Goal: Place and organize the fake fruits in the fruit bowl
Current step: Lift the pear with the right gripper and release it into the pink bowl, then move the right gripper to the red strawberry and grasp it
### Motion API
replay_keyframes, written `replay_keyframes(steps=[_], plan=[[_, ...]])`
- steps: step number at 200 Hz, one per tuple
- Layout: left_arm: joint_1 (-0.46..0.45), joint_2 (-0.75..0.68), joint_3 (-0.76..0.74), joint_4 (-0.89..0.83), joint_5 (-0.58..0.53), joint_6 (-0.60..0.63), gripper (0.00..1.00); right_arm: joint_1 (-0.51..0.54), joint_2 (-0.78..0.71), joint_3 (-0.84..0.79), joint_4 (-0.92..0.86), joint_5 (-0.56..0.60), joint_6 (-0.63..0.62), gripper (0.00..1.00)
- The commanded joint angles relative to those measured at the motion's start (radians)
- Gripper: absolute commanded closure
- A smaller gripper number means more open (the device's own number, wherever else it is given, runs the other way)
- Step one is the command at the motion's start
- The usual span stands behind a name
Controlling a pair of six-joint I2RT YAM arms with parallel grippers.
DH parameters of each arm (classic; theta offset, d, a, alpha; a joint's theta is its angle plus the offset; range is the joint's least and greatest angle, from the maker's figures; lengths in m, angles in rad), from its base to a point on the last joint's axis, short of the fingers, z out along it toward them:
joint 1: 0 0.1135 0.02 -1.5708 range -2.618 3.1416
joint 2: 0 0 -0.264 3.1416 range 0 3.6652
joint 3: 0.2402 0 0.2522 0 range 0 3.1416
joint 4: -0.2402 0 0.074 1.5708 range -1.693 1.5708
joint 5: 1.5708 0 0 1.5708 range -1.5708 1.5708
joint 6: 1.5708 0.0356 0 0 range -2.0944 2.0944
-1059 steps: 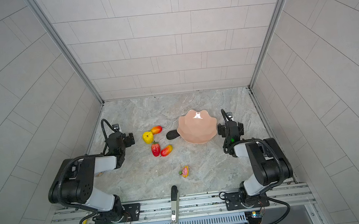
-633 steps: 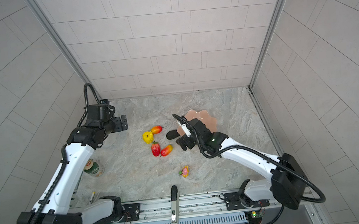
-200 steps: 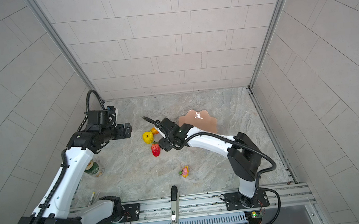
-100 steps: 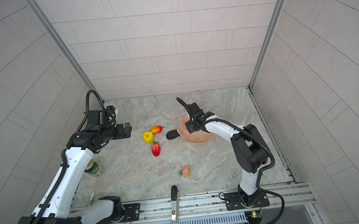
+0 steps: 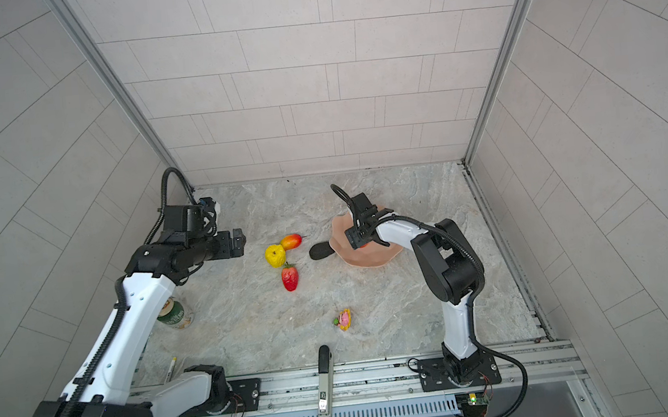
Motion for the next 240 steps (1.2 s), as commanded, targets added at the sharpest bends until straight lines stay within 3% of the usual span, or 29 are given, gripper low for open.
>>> replay_keyframes(steps=[1, 7, 60, 81, 131, 160, 210, 240], plan=[[0.008, 0.001, -0.005, -0.014, 0.01, 0.014, 0.0, 0.002, -0.043, 0.038, -0.043, 0.02, -0.031, 0.06], [0.006, 0.001, -0.004, -0.014, 0.012, 0.014, 0.0, 0.002, -0.057, 0.046, -0.059, 0.022, -0.035, 0.01], [0.007, 0.0, -0.003, -0.016, 0.018, 0.02, 0.0, 0.092, -0.174, 0.158, -0.191, 0.015, -0.108, 0.0], [0.008, -0.004, -0.004, -0.015, 0.015, 0.02, 0.0, 0.138, -0.179, 0.19, -0.211, -0.045, -0.115, 0.0], [0.007, -0.011, -0.007, -0.015, 0.016, 0.018, 0.0, 0.264, -0.039, 0.307, -0.281, -0.202, -0.176, 0.0], [0.007, -0.014, -0.007, -0.016, 0.009, 0.019, 0.0, 0.337, 0.038, 0.331, -0.243, -0.217, -0.084, 0.0], [0.01, -0.017, -0.012, -0.011, 0.002, 0.017, 0.0, 0.419, 0.087, 0.189, -0.002, -0.241, 0.141, 0.01], [0.012, -0.016, -0.01, -0.014, 0.006, 0.017, 0.0, 0.458, 0.134, 0.185, 0.048, -0.192, 0.24, 0.08]])
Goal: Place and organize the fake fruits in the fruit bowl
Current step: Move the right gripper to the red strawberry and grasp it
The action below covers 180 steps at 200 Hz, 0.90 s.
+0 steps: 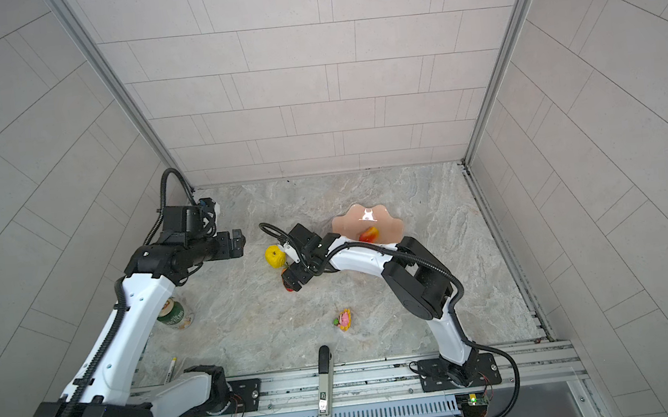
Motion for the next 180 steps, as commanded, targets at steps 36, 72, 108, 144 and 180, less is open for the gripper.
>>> replay_keyframes(steps=[36, 72, 108, 144, 180], plan=[[0.009, -0.023, -0.01, -0.012, -0.012, 0.01, 0.0, 0.03, 0.088, 0.024, 0.133, 0.054, 0.203, 0.16], [0.013, -0.024, -0.012, -0.011, -0.01, 0.011, 0.0, 0.03, 0.12, 0.06, 0.113, 0.086, 0.226, 0.28], [0.014, -0.026, -0.013, -0.012, -0.006, 0.012, 0.0, 0.03, 0.096, 0.072, 0.08, 0.086, 0.198, 0.59], [0.017, -0.027, -0.013, -0.009, -0.005, 0.011, 0.0, 0.029, -0.013, 0.06, -0.005, 0.104, 0.126, 0.63], [0.018, -0.023, -0.013, -0.009, 0.003, 0.01, 0.0, -0.017, -0.187, 0.032, -0.118, 0.181, 0.008, 0.63]])
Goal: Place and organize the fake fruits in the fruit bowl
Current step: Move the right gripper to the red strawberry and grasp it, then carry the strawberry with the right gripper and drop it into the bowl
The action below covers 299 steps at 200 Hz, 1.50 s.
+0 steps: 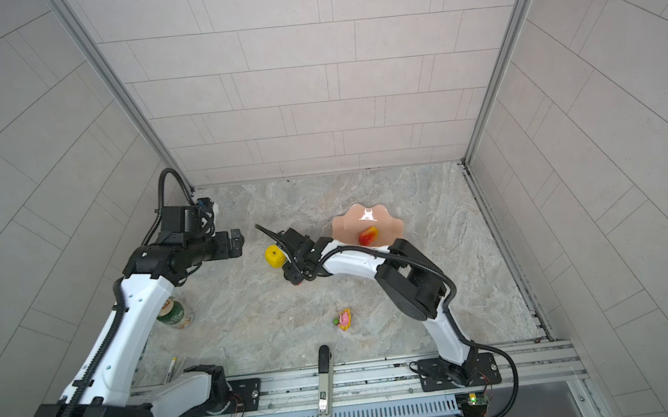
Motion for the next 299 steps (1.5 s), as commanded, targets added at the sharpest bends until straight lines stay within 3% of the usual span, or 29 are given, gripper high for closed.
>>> replay_keyframes(steps=[1, 37, 80, 130, 192, 233, 266, 299], plan=[[0.007, -0.016, -0.013, -0.008, 0.002, 0.01, 0.0, -0.042, -0.163, -0.011, -0.091, 0.07, -0.097, 0.63], [0.01, -0.015, -0.011, -0.008, 0.007, 0.01, 0.0, -0.187, -0.251, -0.072, -0.115, 0.106, -0.142, 0.63], [0.014, -0.001, -0.007, -0.005, 0.037, 0.016, 0.0, -0.346, -0.192, -0.102, -0.074, 0.13, -0.174, 0.63], [0.02, 0.004, -0.005, -0.008, 0.045, 0.021, 0.0, -0.398, -0.071, -0.073, -0.038, 0.139, -0.182, 0.62], [0.023, 0.004, -0.005, -0.009, 0.053, 0.024, 0.0, -0.418, -0.044, -0.108, 0.04, 0.146, -0.152, 0.48], [0.023, 0.003, -0.005, -0.008, 0.055, 0.024, 0.0, -0.418, -0.066, -0.109, 0.034, 0.136, -0.18, 0.21], [0.022, 0.003, -0.005, -0.009, 0.056, 0.024, 0.0, -0.41, -0.137, -0.106, 0.005, 0.118, -0.2, 0.13], [0.023, 0.009, -0.003, -0.009, 0.061, 0.024, 0.0, -0.335, -0.196, -0.053, -0.038, 0.054, -0.272, 0.01]])
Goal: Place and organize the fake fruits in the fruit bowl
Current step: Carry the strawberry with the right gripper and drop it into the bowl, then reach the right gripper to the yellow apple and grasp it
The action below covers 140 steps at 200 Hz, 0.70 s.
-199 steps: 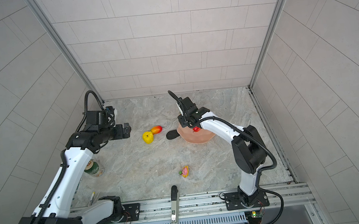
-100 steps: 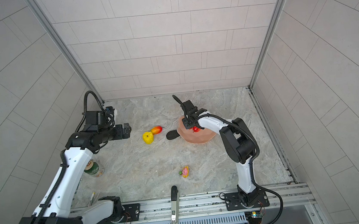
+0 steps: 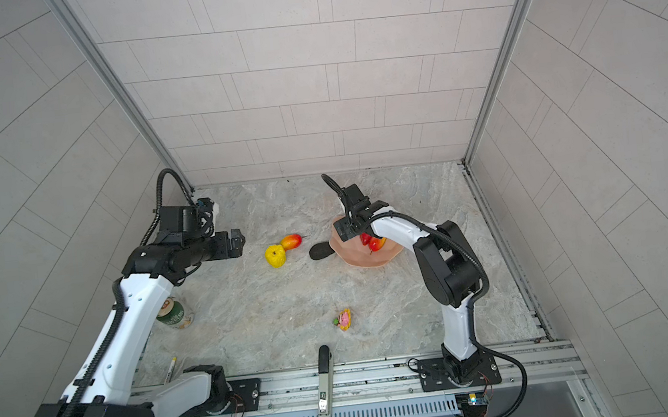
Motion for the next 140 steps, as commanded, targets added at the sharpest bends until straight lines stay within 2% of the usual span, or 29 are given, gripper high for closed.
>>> replay_keyframes(steps=[1, 22, 62, 93, 140], plan=[[0.006, 0.005, -0.003, -0.009, 0.008, 0.012, 0.0, 0.063, -0.079, 0.054, -0.045, -0.057, -0.066, 0.01], [0.005, 0.003, -0.003, -0.009, 0.008, 0.013, 0.0, 0.126, -0.032, 0.113, -0.054, -0.12, -0.048, 0.0], [0.007, -0.009, -0.005, -0.008, -0.012, -0.003, 0.0, 0.253, 0.134, 0.247, -0.029, -0.154, 0.005, 0.01], [0.013, -0.009, -0.003, -0.01, -0.026, -0.019, 0.0, 0.282, 0.254, 0.326, 0.064, -0.227, 0.097, 0.0], [0.018, -0.017, -0.008, -0.011, -0.032, -0.02, 0.0, 0.317, 0.401, 0.509, 0.015, -0.266, 0.133, 0.03]])
